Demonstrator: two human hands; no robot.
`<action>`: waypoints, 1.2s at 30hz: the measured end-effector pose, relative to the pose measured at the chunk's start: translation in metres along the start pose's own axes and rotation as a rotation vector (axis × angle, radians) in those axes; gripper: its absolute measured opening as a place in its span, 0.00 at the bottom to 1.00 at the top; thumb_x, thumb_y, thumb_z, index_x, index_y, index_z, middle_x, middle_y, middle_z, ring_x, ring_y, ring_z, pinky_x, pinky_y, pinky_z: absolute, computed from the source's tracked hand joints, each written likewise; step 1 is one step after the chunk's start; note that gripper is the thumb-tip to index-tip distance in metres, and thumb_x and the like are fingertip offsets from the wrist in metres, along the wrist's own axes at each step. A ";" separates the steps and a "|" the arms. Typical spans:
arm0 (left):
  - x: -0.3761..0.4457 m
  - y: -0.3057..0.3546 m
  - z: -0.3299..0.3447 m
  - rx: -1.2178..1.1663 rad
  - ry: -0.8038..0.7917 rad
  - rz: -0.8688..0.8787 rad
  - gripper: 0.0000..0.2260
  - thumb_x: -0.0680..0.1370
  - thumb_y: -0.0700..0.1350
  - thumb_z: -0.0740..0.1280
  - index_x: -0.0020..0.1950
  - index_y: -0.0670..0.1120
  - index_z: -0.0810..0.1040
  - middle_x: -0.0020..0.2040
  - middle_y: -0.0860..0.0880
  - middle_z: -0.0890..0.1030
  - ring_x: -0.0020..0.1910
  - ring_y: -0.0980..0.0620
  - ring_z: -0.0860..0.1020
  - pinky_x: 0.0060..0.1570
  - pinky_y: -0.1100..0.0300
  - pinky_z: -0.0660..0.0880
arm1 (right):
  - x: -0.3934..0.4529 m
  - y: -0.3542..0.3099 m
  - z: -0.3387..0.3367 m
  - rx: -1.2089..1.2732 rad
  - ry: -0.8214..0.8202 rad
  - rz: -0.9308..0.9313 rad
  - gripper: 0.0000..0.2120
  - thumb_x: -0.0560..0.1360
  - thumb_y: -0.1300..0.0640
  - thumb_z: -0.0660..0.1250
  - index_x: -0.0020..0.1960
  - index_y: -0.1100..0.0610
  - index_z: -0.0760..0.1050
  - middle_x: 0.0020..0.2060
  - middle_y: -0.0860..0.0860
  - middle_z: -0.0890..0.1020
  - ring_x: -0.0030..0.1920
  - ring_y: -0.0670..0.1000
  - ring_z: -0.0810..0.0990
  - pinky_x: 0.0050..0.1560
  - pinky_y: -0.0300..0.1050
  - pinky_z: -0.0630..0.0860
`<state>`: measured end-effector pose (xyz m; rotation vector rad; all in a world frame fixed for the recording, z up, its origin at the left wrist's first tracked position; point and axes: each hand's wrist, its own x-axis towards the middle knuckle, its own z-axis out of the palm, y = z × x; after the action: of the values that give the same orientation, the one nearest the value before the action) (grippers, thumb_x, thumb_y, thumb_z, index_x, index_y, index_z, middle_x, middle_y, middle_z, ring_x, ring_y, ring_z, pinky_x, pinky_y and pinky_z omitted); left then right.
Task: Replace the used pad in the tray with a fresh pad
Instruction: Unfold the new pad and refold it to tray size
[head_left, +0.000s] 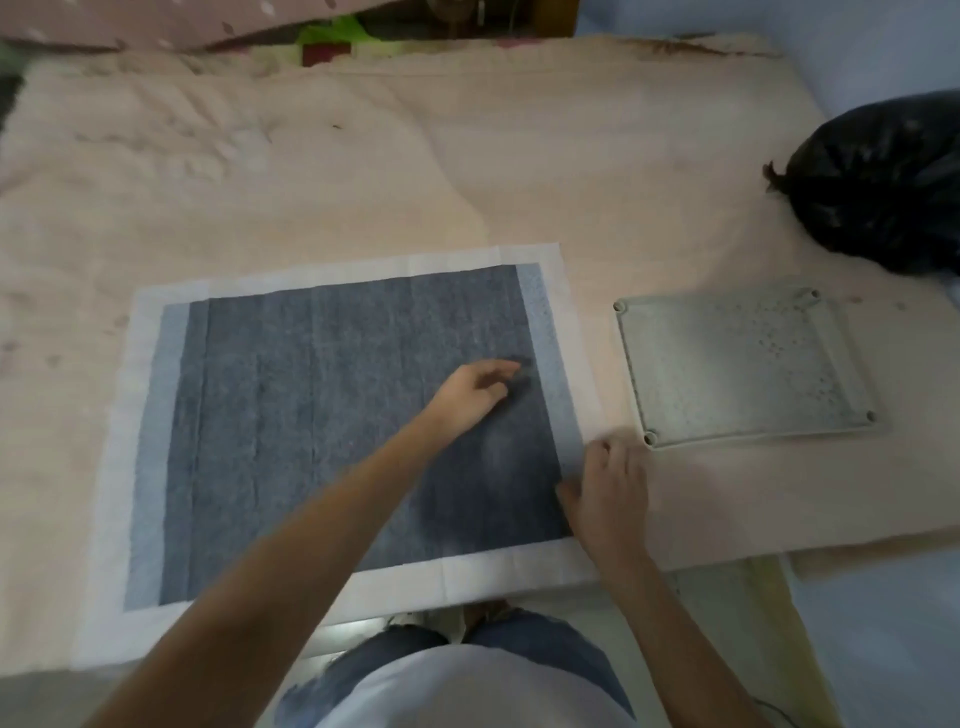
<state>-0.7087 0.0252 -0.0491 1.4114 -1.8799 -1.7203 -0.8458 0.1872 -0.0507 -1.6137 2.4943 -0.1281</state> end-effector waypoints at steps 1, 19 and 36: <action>-0.018 -0.013 -0.007 0.092 0.020 0.028 0.17 0.77 0.34 0.64 0.64 0.45 0.76 0.60 0.47 0.79 0.58 0.52 0.76 0.62 0.62 0.70 | -0.003 -0.007 0.003 0.035 -0.013 -0.067 0.18 0.64 0.58 0.75 0.50 0.64 0.75 0.54 0.64 0.77 0.51 0.63 0.76 0.49 0.54 0.74; -0.247 -0.187 -0.068 0.937 0.258 0.202 0.30 0.77 0.62 0.56 0.75 0.48 0.62 0.76 0.41 0.59 0.75 0.42 0.56 0.73 0.47 0.50 | -0.097 -0.076 0.056 -0.148 -0.238 -0.627 0.46 0.61 0.32 0.71 0.70 0.58 0.70 0.69 0.58 0.70 0.69 0.60 0.69 0.68 0.57 0.55; -0.268 -0.198 -0.095 1.006 0.061 0.244 0.28 0.76 0.53 0.67 0.74 0.49 0.65 0.76 0.46 0.59 0.75 0.43 0.55 0.73 0.44 0.52 | -0.100 -0.070 0.056 -0.058 -0.173 -0.618 0.32 0.69 0.43 0.72 0.69 0.55 0.71 0.71 0.53 0.68 0.71 0.55 0.66 0.70 0.55 0.60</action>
<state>-0.4088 0.1953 -0.0811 1.3437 -2.8848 -0.5628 -0.7323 0.2504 -0.0847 -2.2557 1.8173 0.0108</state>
